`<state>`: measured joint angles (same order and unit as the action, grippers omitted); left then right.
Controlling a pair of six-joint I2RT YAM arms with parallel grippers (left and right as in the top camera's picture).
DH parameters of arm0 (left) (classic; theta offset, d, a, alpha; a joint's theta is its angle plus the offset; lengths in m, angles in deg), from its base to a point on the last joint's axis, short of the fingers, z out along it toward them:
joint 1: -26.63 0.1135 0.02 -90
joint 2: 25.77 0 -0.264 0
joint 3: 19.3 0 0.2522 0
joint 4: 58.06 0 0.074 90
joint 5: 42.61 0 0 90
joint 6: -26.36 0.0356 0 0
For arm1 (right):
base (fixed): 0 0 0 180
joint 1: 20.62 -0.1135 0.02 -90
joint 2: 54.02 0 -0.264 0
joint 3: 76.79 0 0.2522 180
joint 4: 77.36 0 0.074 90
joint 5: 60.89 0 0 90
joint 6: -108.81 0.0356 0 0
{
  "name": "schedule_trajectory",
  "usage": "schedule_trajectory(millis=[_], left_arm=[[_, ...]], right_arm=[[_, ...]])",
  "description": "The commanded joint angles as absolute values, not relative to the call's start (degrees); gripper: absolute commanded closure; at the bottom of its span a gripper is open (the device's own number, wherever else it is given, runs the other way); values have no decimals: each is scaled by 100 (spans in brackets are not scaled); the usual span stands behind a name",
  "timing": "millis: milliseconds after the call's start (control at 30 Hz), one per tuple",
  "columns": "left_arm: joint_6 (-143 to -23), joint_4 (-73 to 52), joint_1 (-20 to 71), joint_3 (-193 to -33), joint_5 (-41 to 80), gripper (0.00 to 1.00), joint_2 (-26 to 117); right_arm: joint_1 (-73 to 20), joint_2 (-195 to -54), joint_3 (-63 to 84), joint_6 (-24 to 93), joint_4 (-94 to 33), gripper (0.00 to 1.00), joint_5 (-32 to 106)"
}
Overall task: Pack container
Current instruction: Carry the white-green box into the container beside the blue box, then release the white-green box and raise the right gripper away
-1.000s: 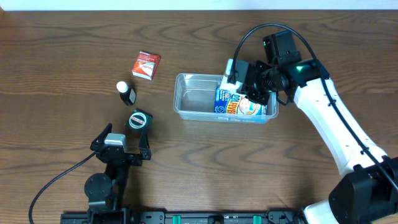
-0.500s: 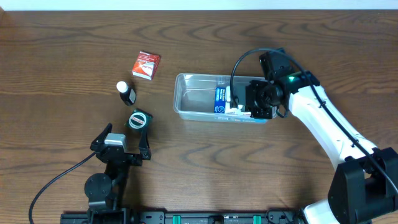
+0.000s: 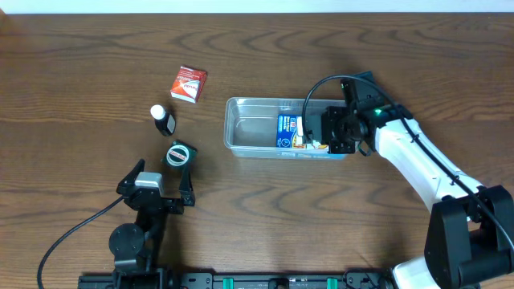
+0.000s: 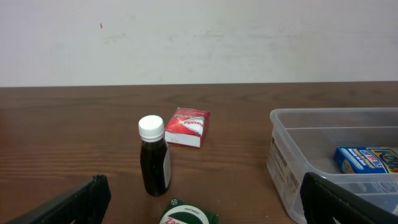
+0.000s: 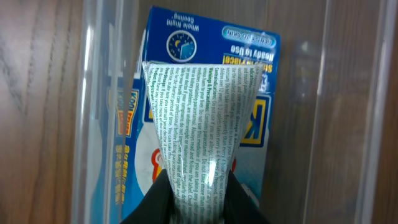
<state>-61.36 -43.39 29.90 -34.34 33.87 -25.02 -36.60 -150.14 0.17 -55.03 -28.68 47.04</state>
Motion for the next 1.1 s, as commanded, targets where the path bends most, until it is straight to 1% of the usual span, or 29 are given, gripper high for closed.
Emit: schedule_trajectory(millis=[0,167,367,400,433,467,633,700,733,767,967,1033,1067], left_arm=[[-6182,-4153,2983,-3329,3326,2,-2506],[-6182,-4153,2983,-3329,3326,2,-2506],[-6182,-4153,2983,-3329,3326,2,-2506],[-6182,-4153,2983,-3329,3326,2,-2506],[-6182,-4153,2983,-3329,3326,2,-2506],[-6182,-4153,2983,-3329,3324,2,-2506],[-6182,-4153,2983,-3329,3326,2,-2506],[-6182,-4153,2983,-3329,3324,2,-2506],[-6182,-4153,2983,-3329,3326,2,-2506],[-6182,-4153,2983,-3329,3324,2,-2506],[-6182,-4153,2983,-3329,3326,2,-2506],[-6182,-4153,2983,-3329,3324,2,-2506],[-6182,-4153,2983,-3329,3324,2,-2506]], right_arm=[[-3562,-15038,-190,-5586,-3049,99,4735],[-3558,-15038,-398,-5586,-3327,99,4733],[-3558,-15038,-402,-5582,-3340,99,4733],[-3558,-15038,-402,-5577,-3340,96,4735],[-3558,-15038,-402,-5545,-3342,90,4733],[-3558,-15038,-402,-5538,-3344,87,4735],[-3558,-15038,-402,-5536,-3344,79,4735],[-3558,-15038,-402,-5536,-3344,67,4733],[-3558,-15038,-402,-5538,-3351,59,4733],[-3558,-15038,-402,-5538,-3366,55,4733],[-3558,-15036,-400,-5521,-3605,46,4669],[-3558,-15023,-398,-5352,-3775,41,4615],[-3558,-15012,-398,-5245,-3887,40,4593]])
